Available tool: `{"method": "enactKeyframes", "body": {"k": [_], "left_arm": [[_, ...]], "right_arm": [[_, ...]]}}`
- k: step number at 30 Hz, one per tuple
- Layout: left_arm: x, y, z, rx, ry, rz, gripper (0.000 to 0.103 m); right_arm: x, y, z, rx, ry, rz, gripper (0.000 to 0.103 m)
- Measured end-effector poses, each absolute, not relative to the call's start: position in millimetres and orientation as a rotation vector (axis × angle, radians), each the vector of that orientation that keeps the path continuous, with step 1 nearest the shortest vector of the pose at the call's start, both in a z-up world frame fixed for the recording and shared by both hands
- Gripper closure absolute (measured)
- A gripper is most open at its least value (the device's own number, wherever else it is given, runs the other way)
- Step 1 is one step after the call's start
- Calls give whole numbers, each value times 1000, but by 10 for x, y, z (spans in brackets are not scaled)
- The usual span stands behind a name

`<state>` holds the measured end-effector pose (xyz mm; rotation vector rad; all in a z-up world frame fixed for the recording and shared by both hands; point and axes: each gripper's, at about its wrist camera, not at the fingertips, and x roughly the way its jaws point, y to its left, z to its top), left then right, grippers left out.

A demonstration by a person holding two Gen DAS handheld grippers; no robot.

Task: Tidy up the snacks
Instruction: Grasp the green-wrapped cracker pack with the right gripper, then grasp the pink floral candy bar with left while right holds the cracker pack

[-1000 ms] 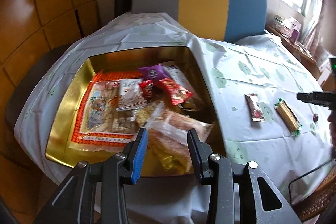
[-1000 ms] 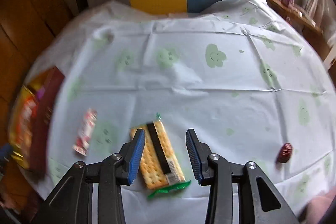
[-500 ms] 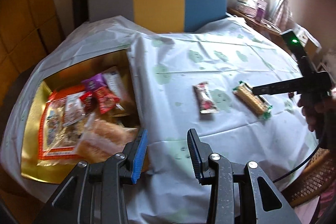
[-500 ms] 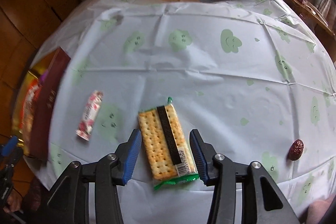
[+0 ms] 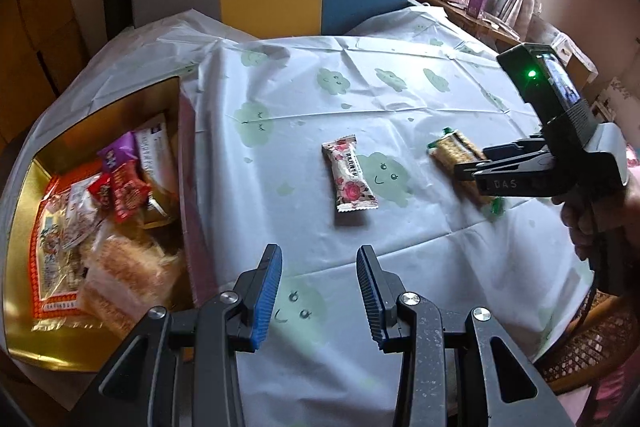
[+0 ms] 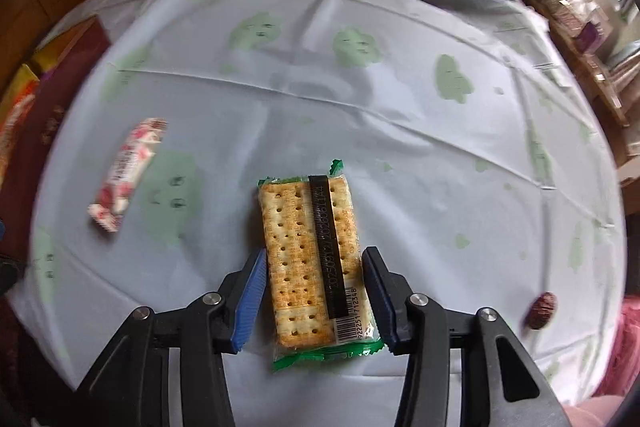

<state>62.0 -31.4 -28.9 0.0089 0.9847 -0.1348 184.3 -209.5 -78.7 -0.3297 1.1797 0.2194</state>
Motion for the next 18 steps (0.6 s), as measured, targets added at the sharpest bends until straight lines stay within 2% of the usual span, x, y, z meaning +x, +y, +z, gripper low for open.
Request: {"method": "enactKeyframes", "body": {"k": [5,18], "left_arm": [[782,-447,-358,52,987,-123,63],[1126,-659,-532,85,1016,-129,63]], "right_arm": [[1930,-2277,-781,-243,1232,180,54],[1905,-2245,-849,-291,1237,171,53]]}}
